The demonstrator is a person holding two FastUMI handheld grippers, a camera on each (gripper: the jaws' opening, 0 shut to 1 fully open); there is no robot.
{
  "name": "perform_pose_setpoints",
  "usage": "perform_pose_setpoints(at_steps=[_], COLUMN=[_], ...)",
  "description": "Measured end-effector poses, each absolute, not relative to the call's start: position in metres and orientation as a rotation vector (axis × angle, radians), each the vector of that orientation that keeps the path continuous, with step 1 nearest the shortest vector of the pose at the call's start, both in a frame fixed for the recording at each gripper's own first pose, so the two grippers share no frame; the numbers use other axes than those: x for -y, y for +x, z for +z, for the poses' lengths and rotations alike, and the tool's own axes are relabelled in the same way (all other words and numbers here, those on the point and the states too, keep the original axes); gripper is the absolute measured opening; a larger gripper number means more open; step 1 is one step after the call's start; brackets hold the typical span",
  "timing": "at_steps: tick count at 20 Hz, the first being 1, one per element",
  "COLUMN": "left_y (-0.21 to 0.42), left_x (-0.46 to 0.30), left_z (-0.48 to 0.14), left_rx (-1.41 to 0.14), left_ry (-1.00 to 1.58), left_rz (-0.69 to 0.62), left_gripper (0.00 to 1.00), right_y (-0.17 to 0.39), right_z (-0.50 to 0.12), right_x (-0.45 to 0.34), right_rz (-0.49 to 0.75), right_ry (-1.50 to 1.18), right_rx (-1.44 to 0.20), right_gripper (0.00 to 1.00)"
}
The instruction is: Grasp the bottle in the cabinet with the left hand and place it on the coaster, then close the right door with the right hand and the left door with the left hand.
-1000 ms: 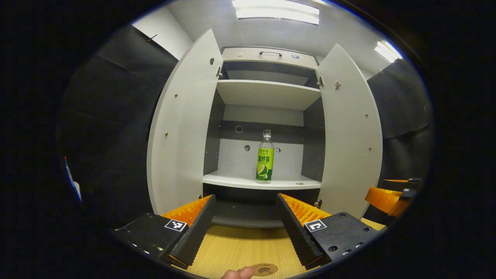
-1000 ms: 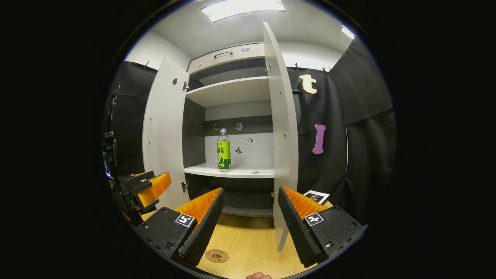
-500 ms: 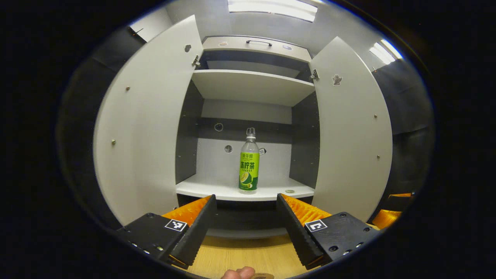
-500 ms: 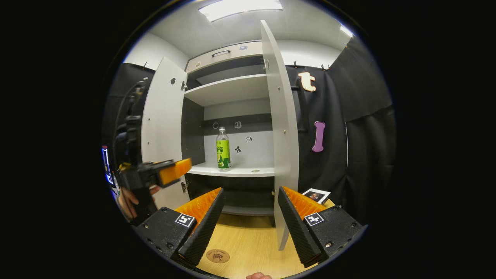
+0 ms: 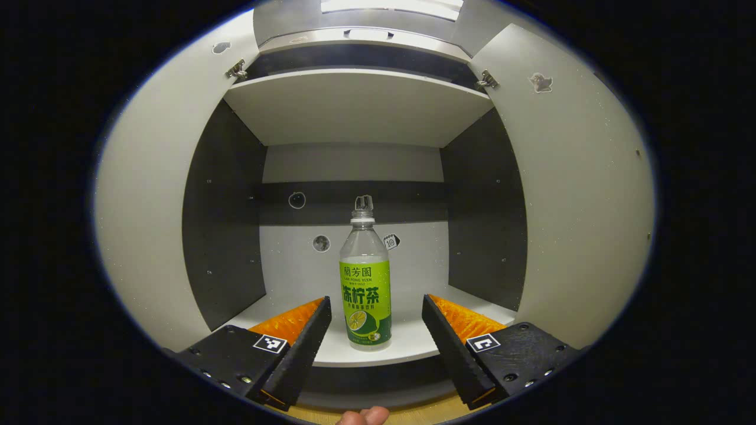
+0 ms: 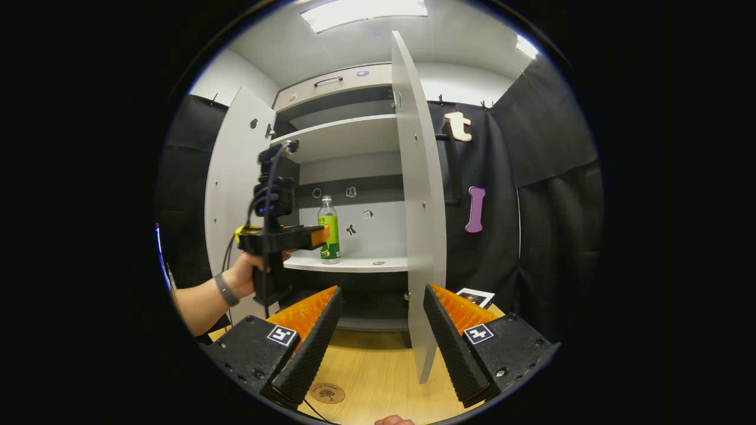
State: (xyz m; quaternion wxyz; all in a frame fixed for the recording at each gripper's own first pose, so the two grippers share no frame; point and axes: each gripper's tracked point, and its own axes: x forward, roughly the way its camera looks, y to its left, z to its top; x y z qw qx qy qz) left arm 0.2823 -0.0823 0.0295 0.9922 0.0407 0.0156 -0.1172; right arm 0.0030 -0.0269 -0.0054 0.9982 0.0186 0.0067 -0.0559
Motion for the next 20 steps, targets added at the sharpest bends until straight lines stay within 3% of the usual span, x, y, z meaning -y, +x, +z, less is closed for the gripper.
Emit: perform_pose_setpoints(at_steps=[6, 18, 20], left_y=[0.338, 0.377, 0.38], left_x=[0.069, 0.089, 0.087], left_z=[0.021, 0.016, 0.015], left_rx=[-0.041, -0.079, -0.082], left_ry=[0.006, 0.036, 0.02], left_rz=[-0.191, -0.221, -0.221], left_gripper=[0.95, 0.95, 0.86], right_y=[0.002, 0.009, 0.009], right_z=[-0.009, -0.011, -0.01], right_x=[0.038, 0.043, 0.044], right_rz=[-0.164, -0.192, -0.197], right_ry=[0.035, 0.046, 0.054], right_rx=[-0.026, -0.034, -0.035], right_gripper=[0.85, 0.85, 0.85])
